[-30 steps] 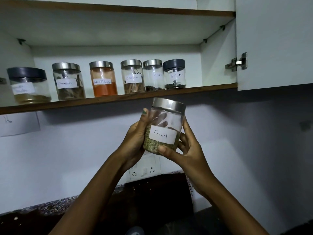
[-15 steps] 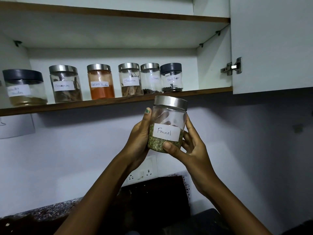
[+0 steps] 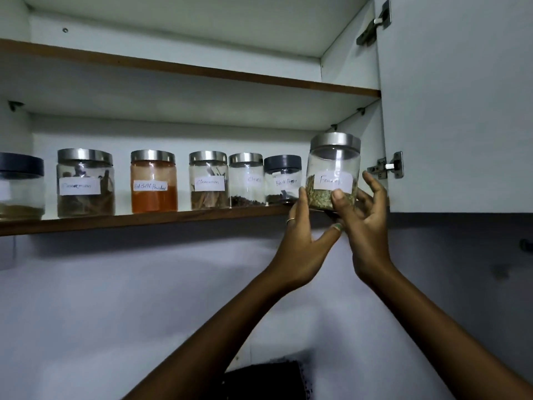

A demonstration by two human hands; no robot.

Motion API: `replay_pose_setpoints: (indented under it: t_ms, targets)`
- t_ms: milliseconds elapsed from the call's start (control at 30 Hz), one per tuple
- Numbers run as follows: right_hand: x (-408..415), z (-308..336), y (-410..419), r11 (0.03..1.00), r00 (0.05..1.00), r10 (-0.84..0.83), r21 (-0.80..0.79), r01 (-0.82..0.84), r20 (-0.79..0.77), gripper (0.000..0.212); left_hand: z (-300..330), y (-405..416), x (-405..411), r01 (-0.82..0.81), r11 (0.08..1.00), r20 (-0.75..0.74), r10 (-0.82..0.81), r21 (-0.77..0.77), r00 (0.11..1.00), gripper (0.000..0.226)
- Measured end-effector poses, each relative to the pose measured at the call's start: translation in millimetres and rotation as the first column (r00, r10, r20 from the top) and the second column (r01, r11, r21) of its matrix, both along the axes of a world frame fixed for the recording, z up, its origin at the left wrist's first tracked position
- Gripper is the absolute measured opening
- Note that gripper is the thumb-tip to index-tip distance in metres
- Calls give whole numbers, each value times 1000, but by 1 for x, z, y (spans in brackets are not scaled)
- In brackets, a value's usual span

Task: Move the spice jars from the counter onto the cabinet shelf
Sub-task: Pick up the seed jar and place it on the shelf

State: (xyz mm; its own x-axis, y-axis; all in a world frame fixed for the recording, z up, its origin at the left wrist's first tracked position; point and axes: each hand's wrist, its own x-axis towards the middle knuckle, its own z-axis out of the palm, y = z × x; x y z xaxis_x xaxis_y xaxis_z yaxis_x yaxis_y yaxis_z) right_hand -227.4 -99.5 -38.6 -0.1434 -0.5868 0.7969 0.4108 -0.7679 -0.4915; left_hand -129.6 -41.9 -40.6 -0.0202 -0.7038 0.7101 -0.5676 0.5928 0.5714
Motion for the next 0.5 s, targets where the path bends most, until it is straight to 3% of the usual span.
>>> replay_pose_setpoints:
  t_ms: [200,333,500]
  targets:
    - [-1,38,-71,990,987,-141,-28,139,-77,61,28,-58,4,-208,977,317,215,-55,924,87]
    - [2,39,-107,987,971,-161,-20,160,-174,63,29,-86,14,-386,898,586,431,-210,686,88]
    - [6,34,-133,992,950,-125,-12,127,-288,66,18,-109,24,-486,793,684,584,-367,437,87]
